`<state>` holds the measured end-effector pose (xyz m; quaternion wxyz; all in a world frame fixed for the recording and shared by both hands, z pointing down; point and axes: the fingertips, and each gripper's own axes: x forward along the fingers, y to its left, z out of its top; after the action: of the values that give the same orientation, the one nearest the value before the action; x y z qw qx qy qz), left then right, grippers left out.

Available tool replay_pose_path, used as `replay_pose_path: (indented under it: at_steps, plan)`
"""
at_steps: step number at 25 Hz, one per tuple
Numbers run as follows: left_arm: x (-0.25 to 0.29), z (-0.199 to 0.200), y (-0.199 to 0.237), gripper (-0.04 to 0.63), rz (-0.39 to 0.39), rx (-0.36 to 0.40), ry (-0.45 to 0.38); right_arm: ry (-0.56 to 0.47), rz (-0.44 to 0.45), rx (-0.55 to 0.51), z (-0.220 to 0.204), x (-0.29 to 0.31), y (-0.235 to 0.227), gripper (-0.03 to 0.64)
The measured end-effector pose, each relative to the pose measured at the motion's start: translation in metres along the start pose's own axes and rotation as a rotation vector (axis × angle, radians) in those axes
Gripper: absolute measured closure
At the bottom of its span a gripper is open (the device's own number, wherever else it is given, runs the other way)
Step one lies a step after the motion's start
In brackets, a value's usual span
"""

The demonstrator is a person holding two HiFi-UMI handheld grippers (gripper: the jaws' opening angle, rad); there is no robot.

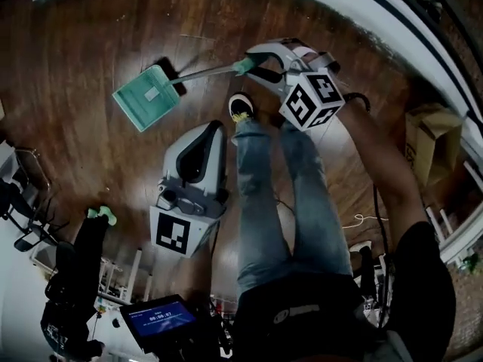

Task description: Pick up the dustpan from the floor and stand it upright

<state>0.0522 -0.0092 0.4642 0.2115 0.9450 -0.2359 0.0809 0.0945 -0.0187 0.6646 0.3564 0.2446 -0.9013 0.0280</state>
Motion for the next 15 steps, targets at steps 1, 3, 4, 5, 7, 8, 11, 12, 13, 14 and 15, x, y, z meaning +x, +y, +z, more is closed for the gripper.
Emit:
replay_pose_path:
  at_steps: [1, 3, 4, 5, 7, 8, 11, 12, 13, 14, 15]
  plan:
    - [-0.013, 0.012, 0.006, 0.583, 0.026, 0.001, -0.018, -0.018, 0.015, -0.023, 0.025, 0.006, -0.001, 0.466]
    - [-0.038, 0.031, 0.022, 0.583, 0.093, 0.008, -0.056, -0.061, 0.051, -0.068, 0.074, 0.023, -0.003, 0.471]
    - [-0.053, 0.040, 0.030, 0.583, 0.129, 0.011, -0.072, -0.083, 0.068, -0.085, 0.098, 0.033, -0.003, 0.471]
    - [-0.068, 0.048, 0.040, 0.583, 0.163, 0.011, -0.083, -0.104, 0.082, -0.096, 0.123, 0.044, -0.002, 0.471]
    - [-0.103, 0.066, 0.059, 0.583, 0.215, 0.009, -0.099, -0.137, 0.105, -0.106, 0.173, 0.064, 0.003, 0.471]
    - [-0.122, 0.076, 0.069, 0.583, 0.240, 0.005, -0.112, -0.148, 0.119, -0.114, 0.199, 0.073, 0.007, 0.469]
    - [-0.179, 0.101, 0.093, 0.583, 0.347, -0.004, -0.181, -0.179, 0.205, -0.191, 0.272, 0.105, 0.029, 0.474]
    - [-0.196, 0.106, 0.101, 0.583, 0.388, -0.011, -0.203, -0.186, 0.237, -0.225, 0.291, 0.115, 0.039, 0.476]
    - [-0.210, 0.109, 0.109, 0.583, 0.424, -0.026, -0.222, -0.190, 0.266, -0.254, 0.308, 0.123, 0.049, 0.476]
    - [-0.222, 0.113, 0.116, 0.583, 0.453, -0.044, -0.239, -0.192, 0.289, -0.276, 0.322, 0.131, 0.059, 0.477]
    - [-0.233, 0.115, 0.122, 0.583, 0.474, -0.056, -0.252, -0.192, 0.308, -0.296, 0.334, 0.138, 0.067, 0.482]
